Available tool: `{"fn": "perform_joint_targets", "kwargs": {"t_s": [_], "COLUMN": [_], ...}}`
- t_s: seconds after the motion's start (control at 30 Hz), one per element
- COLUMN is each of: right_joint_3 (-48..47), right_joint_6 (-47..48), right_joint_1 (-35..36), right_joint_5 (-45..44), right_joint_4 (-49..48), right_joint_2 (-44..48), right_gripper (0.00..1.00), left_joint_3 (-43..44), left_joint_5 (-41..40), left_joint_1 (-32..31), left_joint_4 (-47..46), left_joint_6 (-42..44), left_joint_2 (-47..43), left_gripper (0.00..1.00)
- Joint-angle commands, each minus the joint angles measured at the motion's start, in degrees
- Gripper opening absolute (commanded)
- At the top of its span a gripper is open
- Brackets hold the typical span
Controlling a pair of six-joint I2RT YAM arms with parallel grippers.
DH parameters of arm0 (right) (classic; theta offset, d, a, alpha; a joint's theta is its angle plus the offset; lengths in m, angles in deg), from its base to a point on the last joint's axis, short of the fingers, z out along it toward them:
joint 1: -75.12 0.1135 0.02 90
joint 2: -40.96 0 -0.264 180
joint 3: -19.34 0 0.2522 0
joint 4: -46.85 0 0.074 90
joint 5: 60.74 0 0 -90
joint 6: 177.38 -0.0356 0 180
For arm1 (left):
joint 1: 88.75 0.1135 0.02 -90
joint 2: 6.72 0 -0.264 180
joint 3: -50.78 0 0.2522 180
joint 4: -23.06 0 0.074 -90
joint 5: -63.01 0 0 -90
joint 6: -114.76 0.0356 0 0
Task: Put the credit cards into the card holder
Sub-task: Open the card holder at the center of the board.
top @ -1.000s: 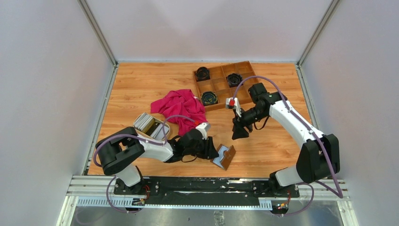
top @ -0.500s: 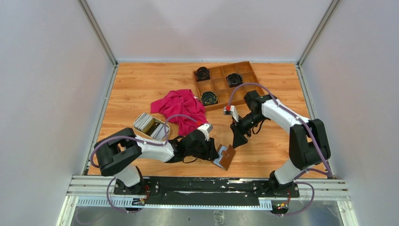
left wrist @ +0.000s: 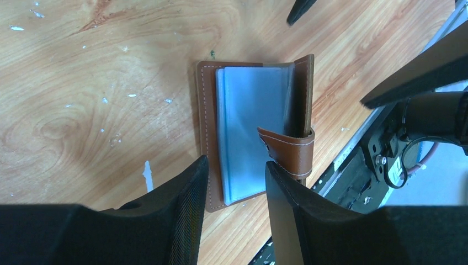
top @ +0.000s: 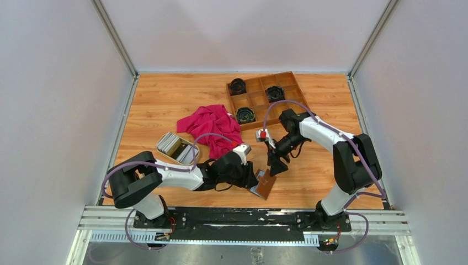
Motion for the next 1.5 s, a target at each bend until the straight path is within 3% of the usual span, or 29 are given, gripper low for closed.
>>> {"fn": "perform_joint_targets", "kwargs": {"t_s": [0.0, 0.13, 0.33, 0.47, 0.8, 1.03, 1.3, 1.47], "right_joint_3": [-0.38, 0.93, 1.60, 1.50, -7.43, -8.39, -2.43, -2.17], "right_joint_6": [12.13, 15.19, 17.33, 23.76, 42.56, 51.02, 63.19, 66.93], "right_joint_1": [4.38, 5.58, 6.38, 6.37, 6.37, 6.28, 6.23, 6.29], "right_joint_5": [1.13, 1.81, 0.48, -1.04, -8.44, -8.07, -4.21, -1.85], "right_joint_4": [0.80, 0.88, 1.76, 4.75, 13.29, 12.75, 11.69, 14.86], "right_joint_2": [0.10, 0.00, -1.10, -0.43, 4.39, 7.62, 14.76, 17.59], "right_gripper": [0.62, 0.53, 0.23, 0.02, 0.00, 0.00, 0.00, 0.00], "left_joint_3": [1.20, 1.24, 1.25, 0.44, -5.75, -8.91, -9.18, -5.72], "left_joint_5": [-0.17, -0.09, -0.06, -1.01, -4.95, -2.72, 3.37, 11.05], "left_joint_1": [-0.85, -1.17, -1.21, -1.26, 1.30, 6.32, 11.38, 12.53], "left_joint_4": [0.25, 0.18, 0.17, 0.17, 0.10, 0.08, 0.06, 0.08], "left_joint_6": [0.68, 0.33, 0.04, -0.05, 4.64, 10.88, 19.97, 25.83], "left_joint_2": [-0.88, -1.13, -1.52, -3.45, -14.24, -21.59, -24.63, -20.93], "left_gripper": [0.47, 0.47, 0.47, 0.47, 0.54, 0.69, 0.84, 0.86]}}
